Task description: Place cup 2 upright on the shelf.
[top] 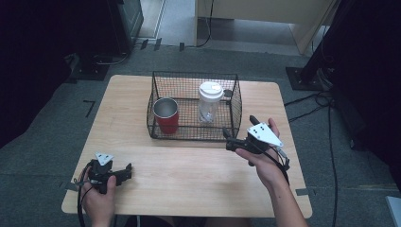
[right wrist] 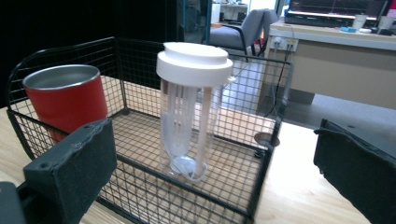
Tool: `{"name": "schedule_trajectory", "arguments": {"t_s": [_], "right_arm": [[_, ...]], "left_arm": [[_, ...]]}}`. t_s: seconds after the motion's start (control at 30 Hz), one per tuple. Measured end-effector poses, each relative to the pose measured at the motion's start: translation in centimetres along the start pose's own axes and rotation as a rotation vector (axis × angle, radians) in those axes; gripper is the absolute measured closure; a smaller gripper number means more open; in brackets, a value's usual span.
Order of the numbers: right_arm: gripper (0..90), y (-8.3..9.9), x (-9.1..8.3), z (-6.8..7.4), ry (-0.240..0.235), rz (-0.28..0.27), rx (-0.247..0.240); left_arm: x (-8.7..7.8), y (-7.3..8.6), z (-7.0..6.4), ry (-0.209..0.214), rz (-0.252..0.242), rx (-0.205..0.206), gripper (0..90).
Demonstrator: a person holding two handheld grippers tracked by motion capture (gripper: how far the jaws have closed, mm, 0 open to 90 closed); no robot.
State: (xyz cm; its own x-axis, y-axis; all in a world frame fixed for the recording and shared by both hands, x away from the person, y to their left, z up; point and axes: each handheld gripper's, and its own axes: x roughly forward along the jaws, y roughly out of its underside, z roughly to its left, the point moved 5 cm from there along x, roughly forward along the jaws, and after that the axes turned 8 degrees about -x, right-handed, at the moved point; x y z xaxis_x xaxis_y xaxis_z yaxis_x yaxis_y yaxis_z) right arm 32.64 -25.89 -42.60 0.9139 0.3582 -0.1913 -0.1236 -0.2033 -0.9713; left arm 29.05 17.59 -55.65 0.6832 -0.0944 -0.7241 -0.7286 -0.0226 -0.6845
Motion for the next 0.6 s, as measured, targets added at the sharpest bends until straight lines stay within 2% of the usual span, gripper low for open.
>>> {"name": "schedule_trajectory", "arguments": {"t_s": [0.6], "right_arm": [[0.0, 4.9, -3.4, -3.4, 0.083, 0.063, 0.035]], "left_arm": [[0.0, 0.0, 0.0, 0.0, 0.0, 0.0, 0.1]]}}
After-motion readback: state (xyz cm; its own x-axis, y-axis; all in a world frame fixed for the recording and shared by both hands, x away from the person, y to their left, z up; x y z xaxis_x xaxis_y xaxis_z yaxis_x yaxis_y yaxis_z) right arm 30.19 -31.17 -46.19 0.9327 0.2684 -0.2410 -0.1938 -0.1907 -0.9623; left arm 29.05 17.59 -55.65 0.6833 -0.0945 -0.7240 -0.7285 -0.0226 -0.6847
